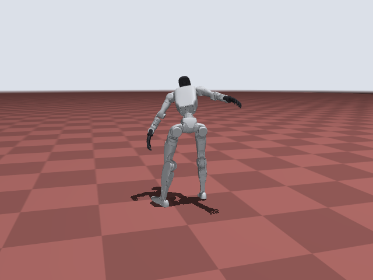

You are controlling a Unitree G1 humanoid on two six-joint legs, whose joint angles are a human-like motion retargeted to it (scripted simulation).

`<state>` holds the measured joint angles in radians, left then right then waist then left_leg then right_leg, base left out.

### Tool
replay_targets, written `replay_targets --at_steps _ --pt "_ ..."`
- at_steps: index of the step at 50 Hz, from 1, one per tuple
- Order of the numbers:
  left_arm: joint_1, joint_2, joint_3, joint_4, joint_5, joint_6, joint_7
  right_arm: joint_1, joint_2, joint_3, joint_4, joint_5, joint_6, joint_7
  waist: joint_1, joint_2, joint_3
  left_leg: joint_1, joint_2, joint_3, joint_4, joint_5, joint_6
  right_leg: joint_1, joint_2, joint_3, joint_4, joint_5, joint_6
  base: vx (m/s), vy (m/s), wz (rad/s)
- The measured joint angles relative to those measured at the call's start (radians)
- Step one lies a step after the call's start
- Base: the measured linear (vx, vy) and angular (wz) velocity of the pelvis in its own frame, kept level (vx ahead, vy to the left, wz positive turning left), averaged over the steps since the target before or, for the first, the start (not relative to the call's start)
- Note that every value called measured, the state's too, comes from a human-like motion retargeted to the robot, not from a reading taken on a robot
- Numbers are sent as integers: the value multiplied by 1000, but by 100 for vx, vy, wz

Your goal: In place motions

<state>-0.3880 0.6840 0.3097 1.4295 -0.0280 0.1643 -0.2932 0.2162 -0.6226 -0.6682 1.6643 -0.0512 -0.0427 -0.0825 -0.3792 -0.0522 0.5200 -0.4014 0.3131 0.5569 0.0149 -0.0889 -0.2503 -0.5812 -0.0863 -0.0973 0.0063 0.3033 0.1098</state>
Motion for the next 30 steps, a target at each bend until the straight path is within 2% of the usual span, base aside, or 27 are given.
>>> replay_targets --at_steps 7,12,16,20,25,28,30 --pt "-174 82 -129 14 -18 -8 3 32 -28 41 36 274 -36 9 -101 -68 0 -172 42 94 -5 41 4 -240 73 71 -13 68 -19 -28 1 -83" --pt "-303 36 -228 6 40 -1 -14 79 -3 27 36 467 -52 -33 -161 -106 0 -257 39 125 -9 69 6 -350 83 99 -18 94 -26 -11 -4 -27" --pt "-365 -12 -263 -4 85 -19 -13 70 19 32 36 644 -84 -1 -216 -116 0 -319 49 143 -13 59 10 -427 104 104 -20 102 -33 1 8 -28" --pt "-388 -2 -252 19 150 -28 12 15 34 95 36 675 -111 12 -287 -171 0 -337 65 184 -18 41 11 -471 138 127 -25 109 -32 4 4 -71" --pt "-418 21 -221 41 234 3 -20 -36 52 160 36 679 -104 15 -353 -229 0 -358 76 214 -10 32 4 -507 154 149 -30 115 -35 1 5 -34" --pt "-411 -3 -208 38 264 36 -40 -29 61 173 36 721 -104 5 -344 -226 0 -358 80 217 -14 34 6 -504 155 150 -33 112 -30 -1 0 -7" --pt "-385 -22 -202 31 254 29 -28 -30 69 178 36 727 -109 -9 -331 -213 0 -354 81 213 -17 36 11 -496 155 147 -33 109 -28 0 0 0"
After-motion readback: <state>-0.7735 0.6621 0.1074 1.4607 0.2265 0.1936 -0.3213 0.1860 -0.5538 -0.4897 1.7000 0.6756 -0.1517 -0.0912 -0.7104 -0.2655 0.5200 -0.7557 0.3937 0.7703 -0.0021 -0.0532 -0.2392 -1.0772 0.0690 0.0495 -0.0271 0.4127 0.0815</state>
